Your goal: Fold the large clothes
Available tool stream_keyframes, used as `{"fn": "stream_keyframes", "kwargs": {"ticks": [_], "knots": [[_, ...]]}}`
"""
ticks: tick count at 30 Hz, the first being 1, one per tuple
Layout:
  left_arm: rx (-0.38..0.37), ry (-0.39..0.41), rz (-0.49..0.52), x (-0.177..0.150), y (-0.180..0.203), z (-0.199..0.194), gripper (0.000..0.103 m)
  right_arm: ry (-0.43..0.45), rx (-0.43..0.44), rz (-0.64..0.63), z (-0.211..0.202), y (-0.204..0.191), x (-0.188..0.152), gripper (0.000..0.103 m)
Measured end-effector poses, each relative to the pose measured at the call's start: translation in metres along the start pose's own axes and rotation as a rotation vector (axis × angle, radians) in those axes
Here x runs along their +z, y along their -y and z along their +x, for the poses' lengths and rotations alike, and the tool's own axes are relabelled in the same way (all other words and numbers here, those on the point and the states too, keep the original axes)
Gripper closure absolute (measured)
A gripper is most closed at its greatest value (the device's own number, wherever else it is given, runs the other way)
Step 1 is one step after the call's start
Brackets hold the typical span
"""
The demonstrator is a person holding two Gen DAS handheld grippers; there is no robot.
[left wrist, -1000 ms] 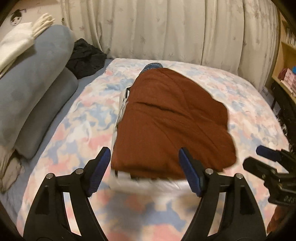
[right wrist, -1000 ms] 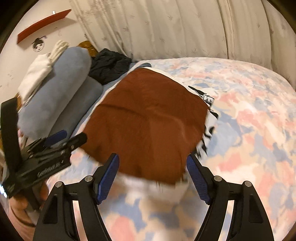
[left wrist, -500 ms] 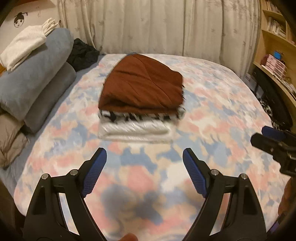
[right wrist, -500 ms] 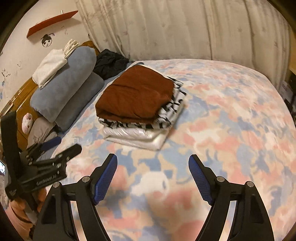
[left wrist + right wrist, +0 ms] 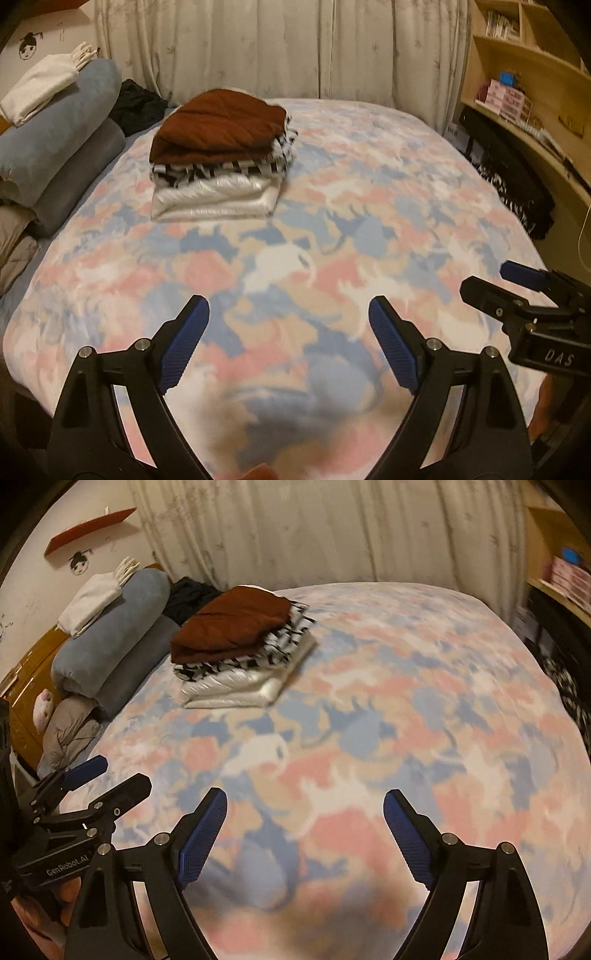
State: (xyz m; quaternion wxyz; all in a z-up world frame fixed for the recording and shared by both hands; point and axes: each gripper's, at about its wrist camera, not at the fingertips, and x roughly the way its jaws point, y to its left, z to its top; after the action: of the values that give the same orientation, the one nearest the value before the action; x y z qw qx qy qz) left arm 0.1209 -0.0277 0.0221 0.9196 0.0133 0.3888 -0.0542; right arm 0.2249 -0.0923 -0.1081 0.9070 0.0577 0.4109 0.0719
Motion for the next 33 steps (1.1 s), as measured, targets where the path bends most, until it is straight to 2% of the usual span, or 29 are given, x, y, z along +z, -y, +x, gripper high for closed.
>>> {"fn": "stream_keyframes", "kwargs": {"ticks": [4, 6, 8, 10, 17, 22, 33], "knots": [[-0.030, -0.073, -0.062, -0.034, 0.017, 0.010, 0.016, -0.007, -0.061, 0.044, -0.008, 0.018, -0.059, 0.015], [-0.042, -0.097, -0.078, -0.045, 0.022, 0.015, 0.016, -0.015, -0.076, 0.063, -0.006, 0.024, -0.079, 0.015], [-0.055, -0.108, -0.076, -0.053, 0.031, 0.013, 0.017, -0.024, -0.075, 0.083, -0.010, 0.032, -0.097, 0.015], [-0.030, -0.093, -0.058, -0.059, 0.040, 0.009, 0.016, -0.022, -0.083, 0.079, -0.016, 0.035, -0.112, 0.015], [-0.011, -0.028, -0.040, -0.050, 0.043, -0.014, 0.016, 0.029, -0.084, 0.070, -0.046, 0.039, -0.122, 0.015], [-0.010, 0.007, -0.037, -0.045, 0.042, -0.029, 0.016, 0.058, -0.084, 0.056, -0.065, 0.034, -0.104, 0.015], [-0.030, -0.005, -0.051, -0.045, 0.039, -0.034, 0.016, 0.086, -0.084, 0.061, -0.082, 0.029, -0.101, 0.015]]}}
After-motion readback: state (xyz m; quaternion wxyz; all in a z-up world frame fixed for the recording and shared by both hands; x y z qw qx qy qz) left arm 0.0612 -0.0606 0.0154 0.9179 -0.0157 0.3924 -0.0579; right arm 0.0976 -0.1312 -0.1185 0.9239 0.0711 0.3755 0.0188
